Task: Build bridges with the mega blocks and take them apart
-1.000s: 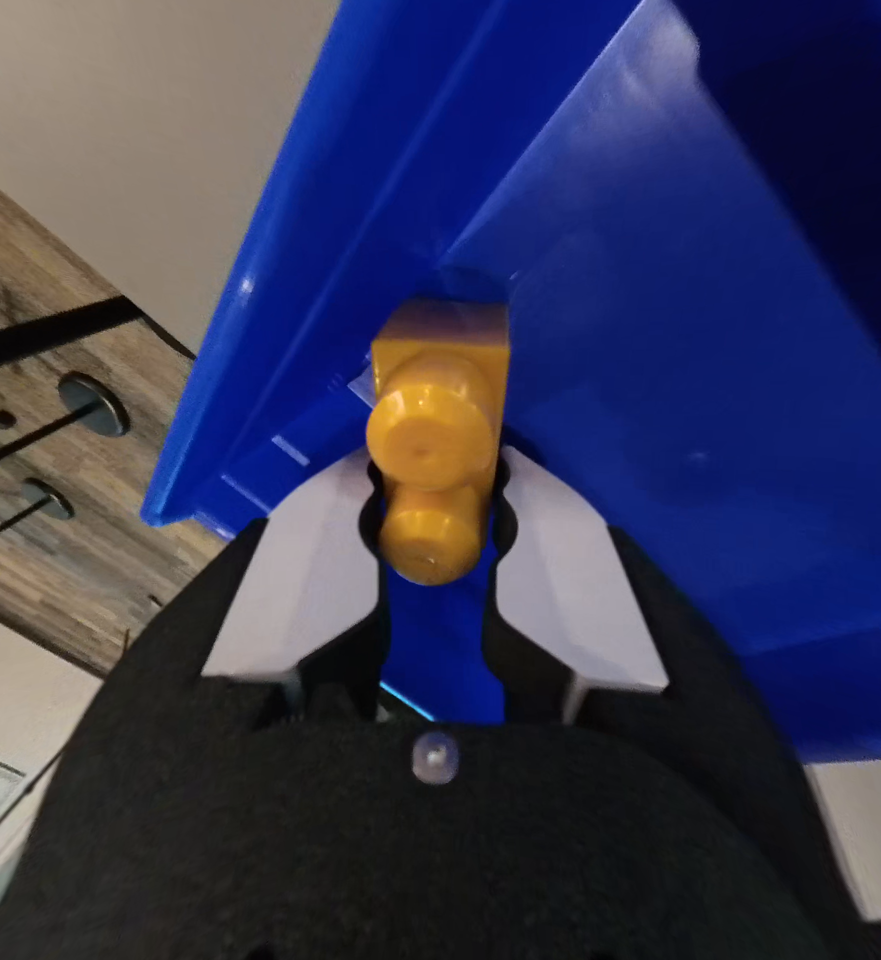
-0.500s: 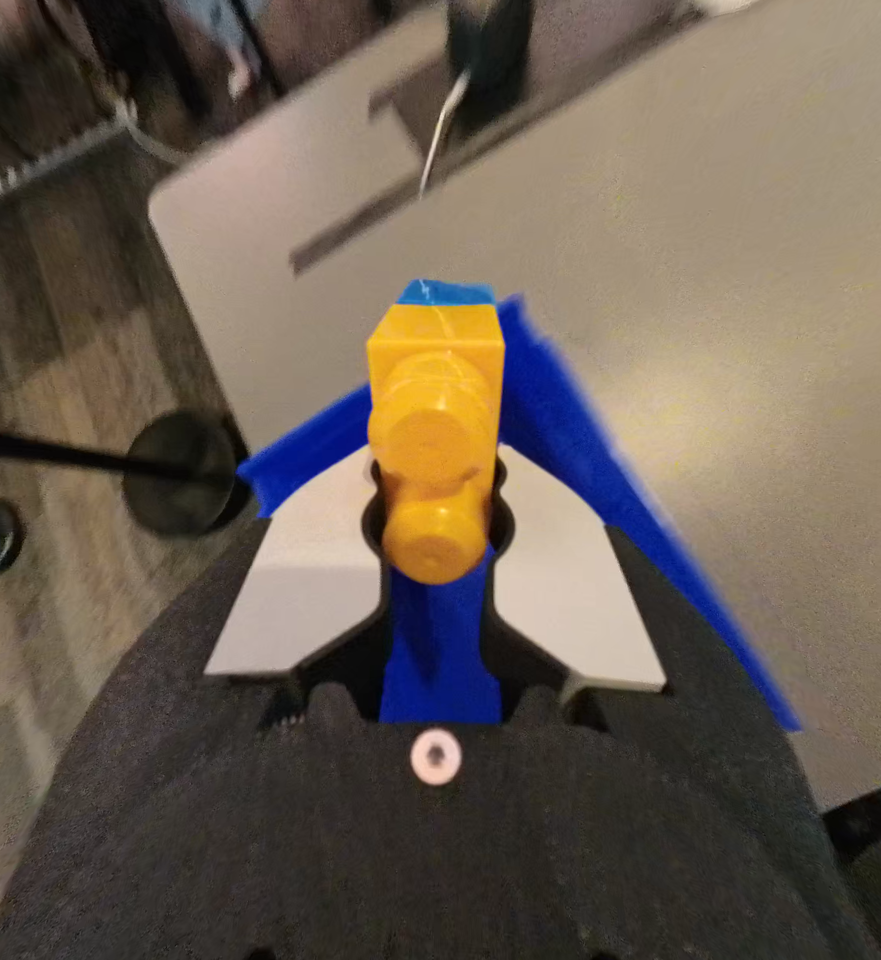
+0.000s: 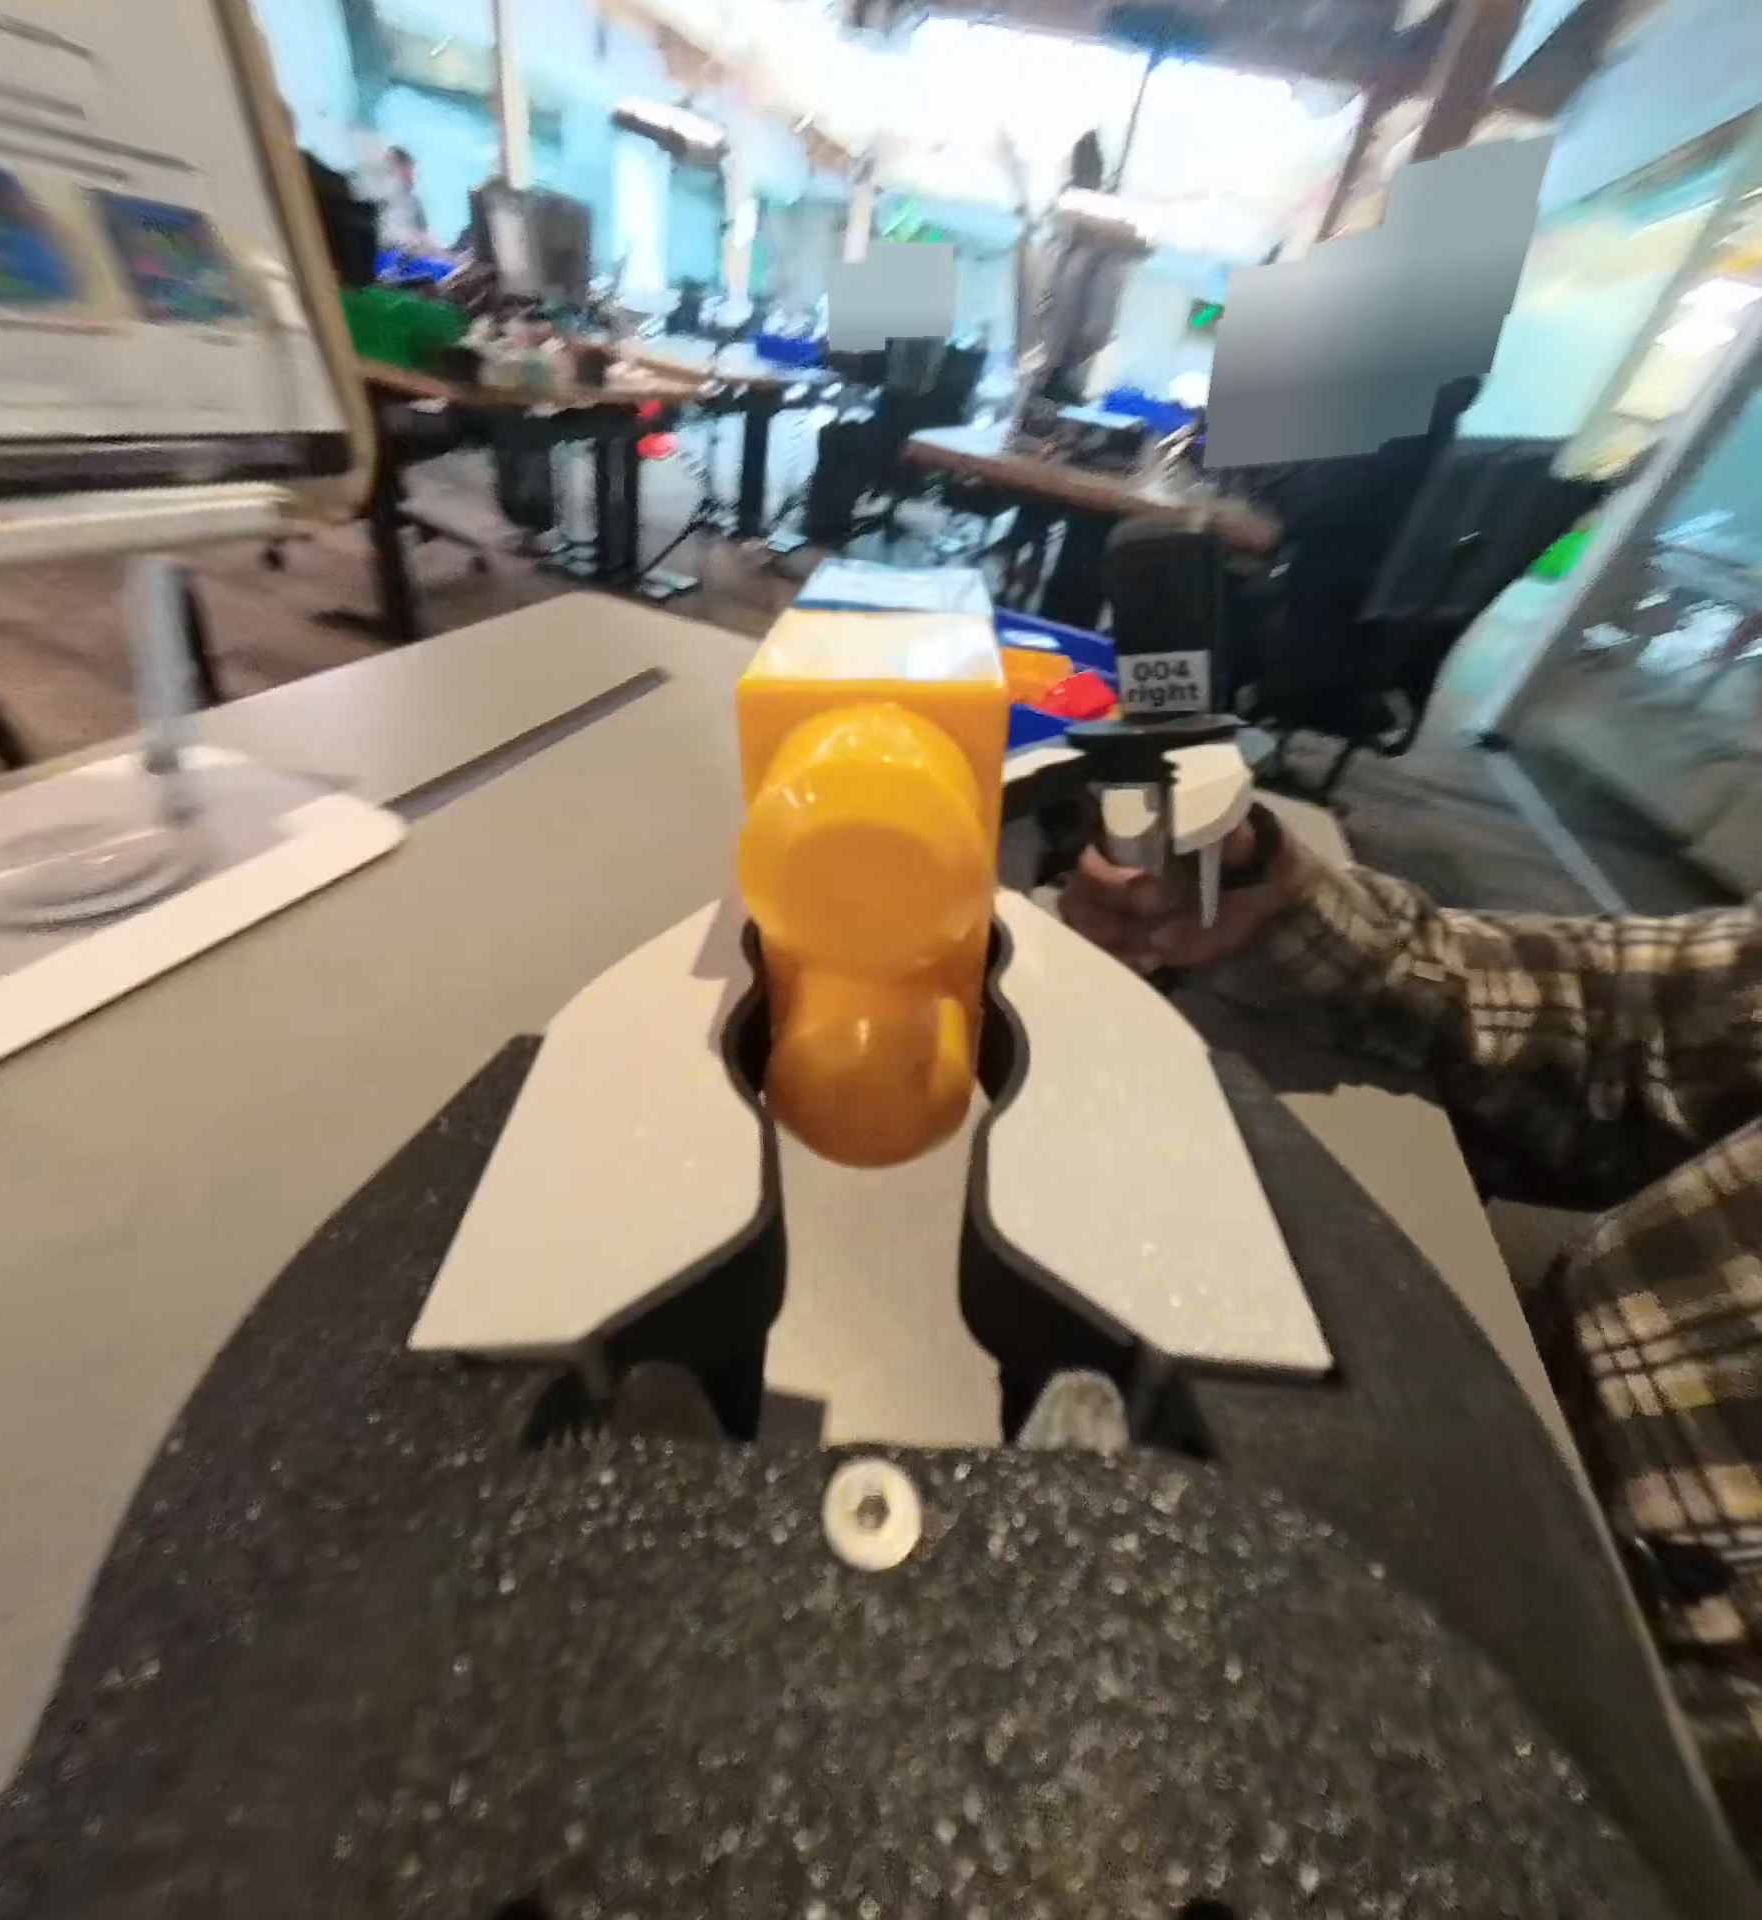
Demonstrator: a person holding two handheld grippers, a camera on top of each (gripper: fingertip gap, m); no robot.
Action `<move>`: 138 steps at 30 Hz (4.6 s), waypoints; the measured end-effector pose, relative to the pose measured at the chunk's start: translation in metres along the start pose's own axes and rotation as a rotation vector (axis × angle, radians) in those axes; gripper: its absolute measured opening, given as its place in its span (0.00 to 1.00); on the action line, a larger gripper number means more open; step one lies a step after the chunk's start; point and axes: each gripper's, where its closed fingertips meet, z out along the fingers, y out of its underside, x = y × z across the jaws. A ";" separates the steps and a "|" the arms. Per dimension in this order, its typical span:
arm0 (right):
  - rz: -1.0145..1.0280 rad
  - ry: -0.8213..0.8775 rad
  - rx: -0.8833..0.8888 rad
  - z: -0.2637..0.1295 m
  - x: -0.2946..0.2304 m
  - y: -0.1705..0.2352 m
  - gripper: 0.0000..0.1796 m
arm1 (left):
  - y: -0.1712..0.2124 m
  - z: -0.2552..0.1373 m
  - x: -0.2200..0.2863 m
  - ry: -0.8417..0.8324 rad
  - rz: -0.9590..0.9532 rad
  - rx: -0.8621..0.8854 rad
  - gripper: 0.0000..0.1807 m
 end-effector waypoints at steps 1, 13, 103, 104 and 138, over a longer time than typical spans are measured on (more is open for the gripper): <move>-0.009 0.006 0.006 -0.001 0.001 -0.002 0.37 | 0.010 0.012 0.003 0.046 0.000 0.020 0.20; -0.047 -0.035 -0.028 0.007 -0.011 0.003 0.40 | 0.075 0.043 0.038 0.221 0.032 -0.083 0.20; -0.086 -0.321 -0.199 0.107 -0.017 -0.012 0.20 | -0.003 -0.009 0.012 0.146 -0.129 0.396 0.20; -0.087 -0.318 -0.203 0.107 -0.017 -0.012 0.20 | -0.003 -0.009 0.012 0.147 -0.129 0.394 0.20; -0.103 0.752 -0.196 -0.205 0.071 -0.099 0.37 | 0.045 0.029 0.023 0.114 -0.041 0.088 0.20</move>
